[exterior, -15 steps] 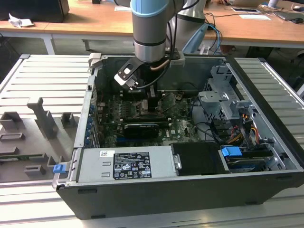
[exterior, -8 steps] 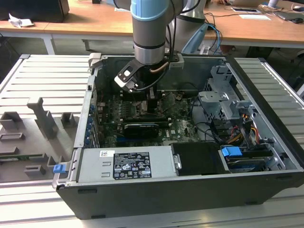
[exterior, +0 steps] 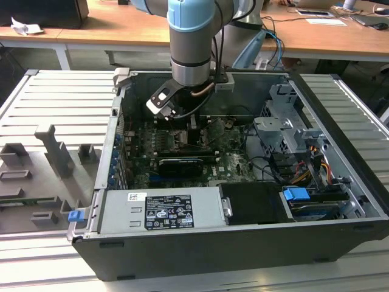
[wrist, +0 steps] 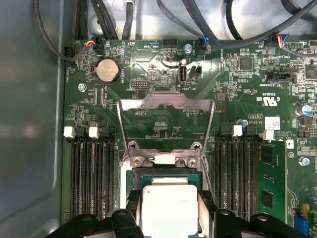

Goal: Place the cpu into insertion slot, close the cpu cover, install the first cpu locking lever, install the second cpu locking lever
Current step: 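Place the cpu into insertion slot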

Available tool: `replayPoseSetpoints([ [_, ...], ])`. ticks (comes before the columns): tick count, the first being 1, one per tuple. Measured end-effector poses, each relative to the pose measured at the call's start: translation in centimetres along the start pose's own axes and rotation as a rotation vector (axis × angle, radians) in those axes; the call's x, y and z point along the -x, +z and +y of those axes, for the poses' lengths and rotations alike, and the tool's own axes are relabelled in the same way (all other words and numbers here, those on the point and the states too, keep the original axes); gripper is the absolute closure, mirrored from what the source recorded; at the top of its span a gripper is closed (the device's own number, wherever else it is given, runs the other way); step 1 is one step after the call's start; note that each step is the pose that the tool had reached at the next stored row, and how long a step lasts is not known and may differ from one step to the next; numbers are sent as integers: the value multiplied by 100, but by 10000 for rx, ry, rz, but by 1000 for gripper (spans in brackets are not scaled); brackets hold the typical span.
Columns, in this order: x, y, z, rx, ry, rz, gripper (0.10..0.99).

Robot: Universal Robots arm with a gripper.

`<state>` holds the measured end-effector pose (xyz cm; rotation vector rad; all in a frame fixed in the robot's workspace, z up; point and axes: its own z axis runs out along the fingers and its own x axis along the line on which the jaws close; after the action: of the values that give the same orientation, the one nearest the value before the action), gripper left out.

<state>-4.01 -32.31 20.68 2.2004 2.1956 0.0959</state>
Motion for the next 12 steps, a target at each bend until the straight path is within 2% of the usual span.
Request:
replayPoseSetpoints([
  [12,-42,59,-4,-29,0,1,545],
])
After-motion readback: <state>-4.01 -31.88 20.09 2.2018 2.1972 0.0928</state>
